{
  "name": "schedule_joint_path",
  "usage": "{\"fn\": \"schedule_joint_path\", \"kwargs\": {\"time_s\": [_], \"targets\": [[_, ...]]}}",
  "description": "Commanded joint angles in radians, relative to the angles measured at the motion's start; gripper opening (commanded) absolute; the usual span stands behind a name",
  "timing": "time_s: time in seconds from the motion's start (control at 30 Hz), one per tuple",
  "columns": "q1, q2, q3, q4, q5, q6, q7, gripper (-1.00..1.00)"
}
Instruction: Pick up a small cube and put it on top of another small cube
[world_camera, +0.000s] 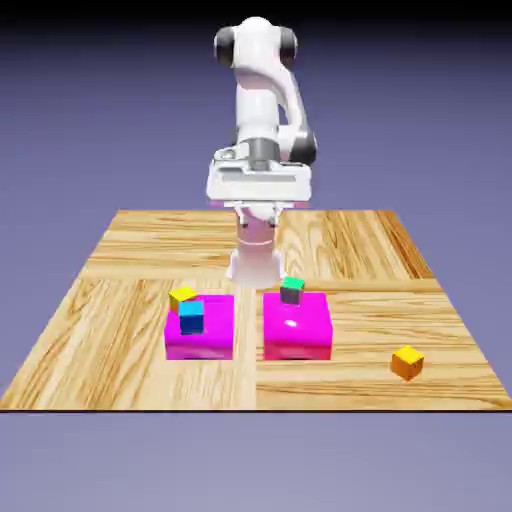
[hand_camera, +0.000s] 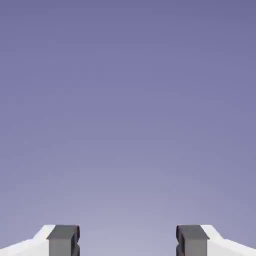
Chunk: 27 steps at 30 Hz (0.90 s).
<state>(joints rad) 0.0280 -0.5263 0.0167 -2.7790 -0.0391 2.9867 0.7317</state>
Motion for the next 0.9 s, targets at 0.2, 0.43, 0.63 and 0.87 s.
{"fn": "schedule_joint_path", "kwargs": {"time_s": [0.2,0.43,0.63,0.87], "targets": [[0.093,0.254,0.097,0.180,-0.227,-0.292,-0.054,0.00],[0.185,0.507,0.194,0.360,-0.454,-0.584,-0.108,0.00],[0.265,0.725,0.277,0.514,-0.649,-0.834,-0.154,0.00],[0.357,0.979,0.374,0.694,-0.876,-1.126,-0.208,0.00]]}}
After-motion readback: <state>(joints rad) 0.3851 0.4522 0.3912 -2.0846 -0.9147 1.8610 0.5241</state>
